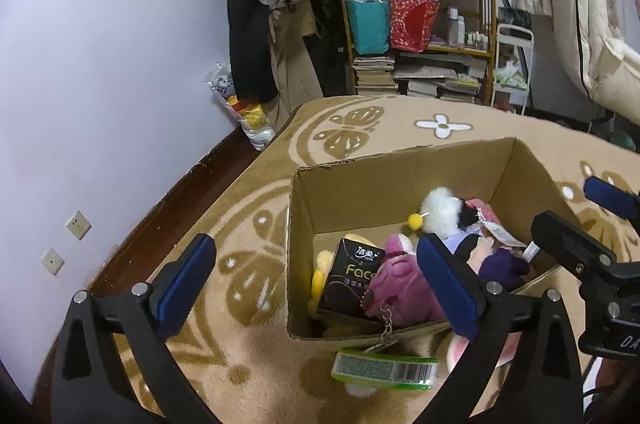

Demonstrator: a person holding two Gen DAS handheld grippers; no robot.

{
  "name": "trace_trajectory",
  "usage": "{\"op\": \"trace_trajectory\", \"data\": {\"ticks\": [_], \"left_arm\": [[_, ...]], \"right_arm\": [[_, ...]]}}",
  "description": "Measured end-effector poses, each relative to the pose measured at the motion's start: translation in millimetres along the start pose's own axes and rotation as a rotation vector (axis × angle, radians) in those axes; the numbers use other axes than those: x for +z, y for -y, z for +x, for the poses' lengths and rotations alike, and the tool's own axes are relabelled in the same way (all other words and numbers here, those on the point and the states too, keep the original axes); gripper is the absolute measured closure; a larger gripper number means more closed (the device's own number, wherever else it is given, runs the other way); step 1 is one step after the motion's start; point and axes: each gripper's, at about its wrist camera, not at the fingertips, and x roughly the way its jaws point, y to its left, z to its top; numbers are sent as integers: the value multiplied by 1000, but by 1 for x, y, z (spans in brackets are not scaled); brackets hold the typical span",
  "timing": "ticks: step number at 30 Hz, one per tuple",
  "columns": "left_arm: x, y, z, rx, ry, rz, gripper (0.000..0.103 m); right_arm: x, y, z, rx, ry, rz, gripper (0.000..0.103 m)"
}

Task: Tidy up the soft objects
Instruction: 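Withdraw both tools from the box toward the green pack and cake plush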

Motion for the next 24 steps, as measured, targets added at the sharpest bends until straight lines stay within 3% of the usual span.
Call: {"op": "trace_trajectory", "data": {"ticks": [10,24], "left_arm": [[-5,-11,-16,17,13,-47,0],[-20,4,-42,23,-7,12,0]], "right_arm": [[-5,1,-8,-28,-23,20,0],[-17,2,-34,-41,-56,44,0]]}}
